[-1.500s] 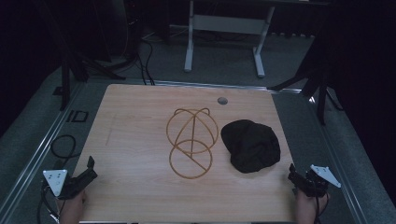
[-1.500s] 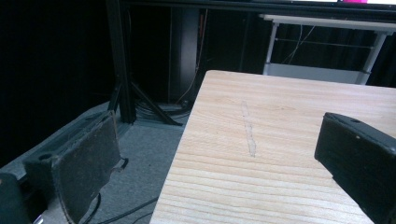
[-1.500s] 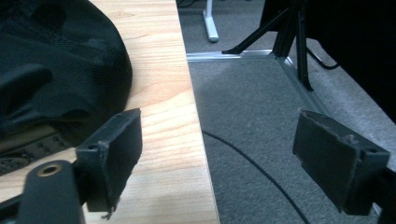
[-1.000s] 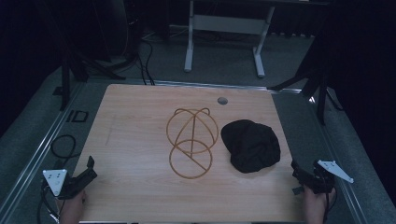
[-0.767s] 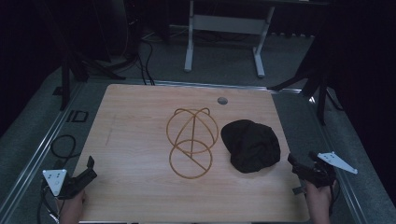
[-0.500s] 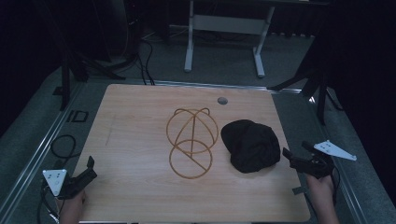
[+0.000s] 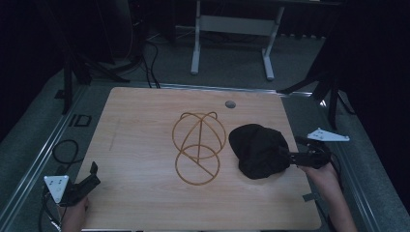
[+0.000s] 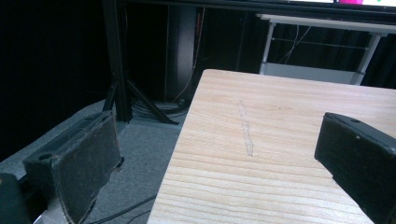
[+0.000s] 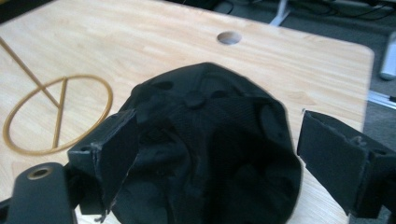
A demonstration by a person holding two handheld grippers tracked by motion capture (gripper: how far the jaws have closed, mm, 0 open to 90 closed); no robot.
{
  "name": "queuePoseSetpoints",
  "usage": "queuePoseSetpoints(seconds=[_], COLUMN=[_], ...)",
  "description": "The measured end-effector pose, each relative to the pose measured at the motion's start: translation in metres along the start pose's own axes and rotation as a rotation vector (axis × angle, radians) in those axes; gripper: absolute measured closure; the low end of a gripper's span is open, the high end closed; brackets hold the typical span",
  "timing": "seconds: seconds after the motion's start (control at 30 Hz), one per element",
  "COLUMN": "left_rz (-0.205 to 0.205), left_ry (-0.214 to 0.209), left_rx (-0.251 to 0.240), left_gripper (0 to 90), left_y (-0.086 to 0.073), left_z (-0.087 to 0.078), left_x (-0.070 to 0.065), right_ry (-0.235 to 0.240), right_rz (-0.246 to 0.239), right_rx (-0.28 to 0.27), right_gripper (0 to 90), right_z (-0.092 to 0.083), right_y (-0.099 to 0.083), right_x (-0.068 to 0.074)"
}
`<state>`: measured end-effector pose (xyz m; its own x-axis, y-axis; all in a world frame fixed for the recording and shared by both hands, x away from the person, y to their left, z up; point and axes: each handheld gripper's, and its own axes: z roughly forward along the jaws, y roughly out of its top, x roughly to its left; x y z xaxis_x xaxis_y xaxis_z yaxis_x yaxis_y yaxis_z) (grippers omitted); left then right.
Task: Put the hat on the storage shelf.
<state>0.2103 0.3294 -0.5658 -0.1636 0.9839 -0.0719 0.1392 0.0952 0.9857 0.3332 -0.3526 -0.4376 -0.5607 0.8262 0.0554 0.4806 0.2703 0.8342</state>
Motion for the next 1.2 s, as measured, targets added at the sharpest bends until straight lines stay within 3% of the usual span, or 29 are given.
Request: queuePoseSetpoints(seconds=[0.07, 0.13, 0.23, 0.33, 0.37, 0.47, 0.5, 0.6, 0.63, 0.8, 0.83, 0.87, 0.9, 0.93, 0.97, 1.03, 1.2], left_rz=[0.0, 0.001, 0.001, 0.001, 0.002, 0.004, 0.003, 0.003, 0.005, 0.004, 0.004, 0.004, 0.005, 0.005, 0.003, 0.001, 0.001], left_ry=[0.0, 0.0, -0.003, -0.003, -0.003, -0.004, -0.005, -0.005, -0.005, -0.008, -0.008, -0.008, -0.008, -0.008, -0.008, -0.008, -0.008], left_rx=[0.0, 0.0, 0.001, 0.001, 0.003, 0.002, 0.002, 0.002, 0.003, 0.002, 0.002, 0.002, 0.004, 0.004, 0.005, 0.004, 0.004], left_gripper=[0.5, 0.5, 0.5, 0.5, 0.5, 0.5, 0.5, 0.5, 0.5, 0.5, 0.5, 0.5, 0.5, 0.5, 0.5, 0.5, 0.5], left_y=[0.0, 0.0, 0.0, 0.0, 0.0, 0.0, 0.0, 0.0, 0.0, 0.0, 0.0, 0.0, 0.0, 0.0, 0.0, 0.0, 0.0], left_z=[0.0, 0.0, 0.0, 0.0, 0.0, 0.0, 0.0, 0.0, 0.0, 0.0, 0.0, 0.0, 0.001, 0.001, 0.001, 0.001, 0.0], left_x=[0.0, 0.0, 0.0, 0.0, 0.0, 0.0, 0.0, 0.0, 0.0, 0.0, 0.0, 0.0, 0.0, 0.0, 0.0, 0.0, 0.0], right_ry=[-0.01, 0.009, 0.004, -0.001, -0.019, -0.024, -0.027, -0.023, -0.028, -0.038, -0.04, -0.04, -0.042, -0.042, -0.037, -0.037, -0.047], right_rz=[-0.002, -0.017, -0.034, -0.045, -0.051, -0.052, -0.053, -0.058, -0.059, -0.049, -0.041, -0.041, -0.021, -0.021, 0.003, 0.026, 0.019], right_rx=[0.012, 0.044, 0.119, 0.155, 0.179, 0.191, 0.202, 0.216, 0.223, 0.221, 0.213, 0.213, 0.192, 0.192, 0.166, 0.141, 0.104], right_gripper=[13.2, 14.6, 22.5, 24.7, 30.5, 32.2, 37.8, 41.7, 47.7, 60.7, 71.7, 71.7, 80.5, 80.5, 87.6, 88.3, 88.5], right_z=[0.004, 0.011, 0.026, 0.033, 0.039, 0.044, 0.048, 0.052, 0.054, 0.06, 0.062, 0.062, 0.065, 0.065, 0.066, 0.067, 0.066], right_y=[0.001, 0.002, 0.001, 0.0, -0.001, -0.003, -0.005, -0.007, -0.009, -0.015, -0.018, -0.018, -0.022, -0.022, -0.025, -0.026, -0.023], right_x=[0.001, 0.003, 0.006, 0.007, 0.008, 0.009, 0.011, 0.012, 0.013, 0.013, 0.013, 0.013, 0.014, 0.014, 0.014, 0.015, 0.02])
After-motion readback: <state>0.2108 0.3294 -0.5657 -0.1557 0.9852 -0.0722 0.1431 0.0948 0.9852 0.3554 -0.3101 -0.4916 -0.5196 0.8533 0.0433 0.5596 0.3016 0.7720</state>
